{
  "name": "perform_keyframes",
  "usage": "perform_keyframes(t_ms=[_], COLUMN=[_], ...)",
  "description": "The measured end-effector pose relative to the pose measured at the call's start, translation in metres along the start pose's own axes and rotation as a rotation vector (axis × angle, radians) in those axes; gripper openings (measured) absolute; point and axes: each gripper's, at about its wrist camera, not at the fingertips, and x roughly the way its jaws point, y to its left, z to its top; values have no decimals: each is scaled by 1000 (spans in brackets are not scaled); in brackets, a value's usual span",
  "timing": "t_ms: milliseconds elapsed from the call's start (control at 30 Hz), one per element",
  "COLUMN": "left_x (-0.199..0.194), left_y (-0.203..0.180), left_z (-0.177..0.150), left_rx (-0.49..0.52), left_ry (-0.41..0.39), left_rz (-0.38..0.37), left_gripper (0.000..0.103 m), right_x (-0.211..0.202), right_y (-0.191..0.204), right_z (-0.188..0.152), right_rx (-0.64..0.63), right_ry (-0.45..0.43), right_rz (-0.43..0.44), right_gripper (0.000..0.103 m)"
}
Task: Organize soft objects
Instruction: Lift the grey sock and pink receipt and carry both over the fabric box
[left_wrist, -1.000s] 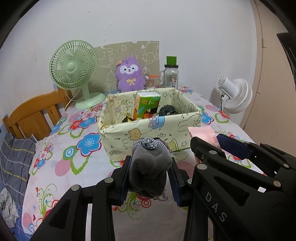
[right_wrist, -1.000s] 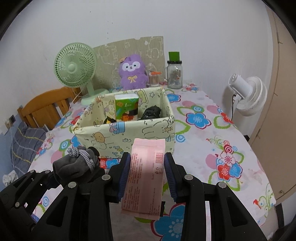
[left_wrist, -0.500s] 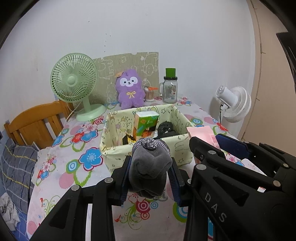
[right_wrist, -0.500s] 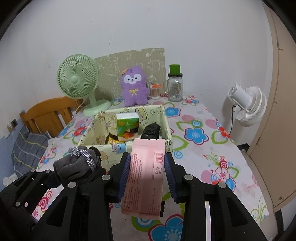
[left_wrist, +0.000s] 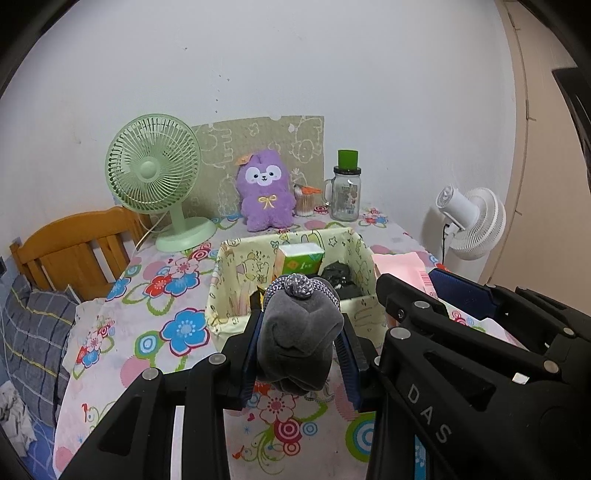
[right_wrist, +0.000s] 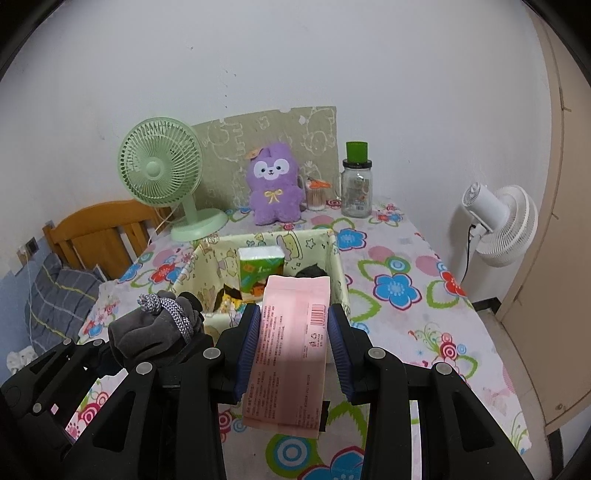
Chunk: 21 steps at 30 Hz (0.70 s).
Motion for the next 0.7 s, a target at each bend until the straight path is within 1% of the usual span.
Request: perform_keyframes(t_ms=[700], left_x=[26], left_y=[9], left_z=[20], left_rx=[-30], left_ry=[-1], left_rz=[-3], left_gripper=[39], right_x=[26], right_y=[2], right_z=[24], right_rx=[-19], right_ry=[1], right_rz=[7], right_gripper=[41])
